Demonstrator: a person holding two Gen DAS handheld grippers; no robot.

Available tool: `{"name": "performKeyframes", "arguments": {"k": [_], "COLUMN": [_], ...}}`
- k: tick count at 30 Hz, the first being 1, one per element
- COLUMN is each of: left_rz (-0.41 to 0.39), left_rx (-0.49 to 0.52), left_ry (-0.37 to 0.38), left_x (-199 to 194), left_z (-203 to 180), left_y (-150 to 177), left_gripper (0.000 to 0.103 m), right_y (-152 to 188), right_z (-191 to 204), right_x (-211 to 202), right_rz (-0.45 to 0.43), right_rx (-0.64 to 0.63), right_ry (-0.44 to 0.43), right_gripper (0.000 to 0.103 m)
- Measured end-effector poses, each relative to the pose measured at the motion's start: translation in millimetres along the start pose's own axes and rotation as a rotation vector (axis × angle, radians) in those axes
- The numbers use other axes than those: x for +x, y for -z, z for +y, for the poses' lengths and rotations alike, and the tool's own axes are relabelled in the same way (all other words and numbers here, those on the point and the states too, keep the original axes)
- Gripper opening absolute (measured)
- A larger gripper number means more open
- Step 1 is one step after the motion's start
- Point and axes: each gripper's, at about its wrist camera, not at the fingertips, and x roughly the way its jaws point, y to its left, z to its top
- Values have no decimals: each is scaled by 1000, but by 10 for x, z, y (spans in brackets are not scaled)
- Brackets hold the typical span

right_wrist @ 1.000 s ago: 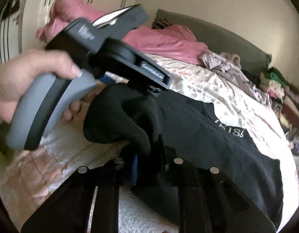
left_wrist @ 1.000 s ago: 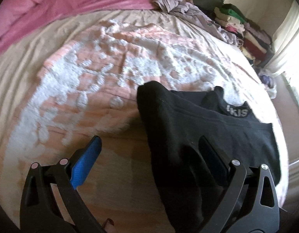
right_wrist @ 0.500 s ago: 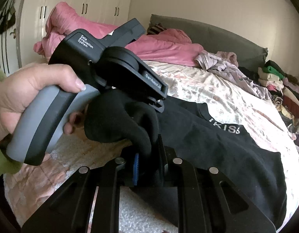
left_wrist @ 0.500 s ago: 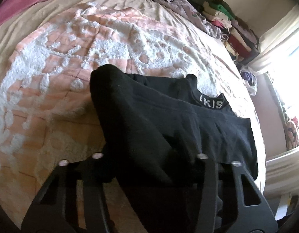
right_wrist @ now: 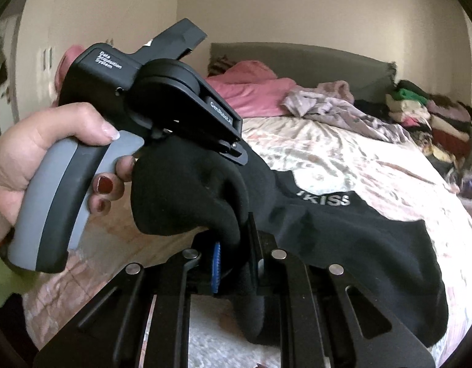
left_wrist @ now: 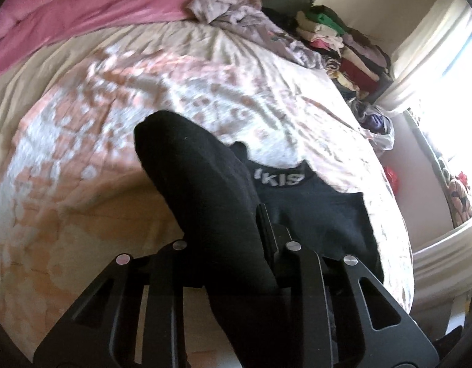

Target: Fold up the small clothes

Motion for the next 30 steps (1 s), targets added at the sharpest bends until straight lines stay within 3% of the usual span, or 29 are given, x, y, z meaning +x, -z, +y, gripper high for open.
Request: {"name": "performKeyframes", "arguments": {"k": [13,30], "left_rz": [6,105], "left_rx": [127,216], "left_ry": [-4,-49], "left_x": [311,1052], "left_z": [-1094,-1854], "left_y": [17,346], "left_gripper": [18,18], "right_y": [243,701], "right_z": [-720,-1311], "right_x": [-389,-612], "right_rz": [-7,42], "right_rx": [256,453], "right_ry": [31,74], "right_gripper": [13,10]}}
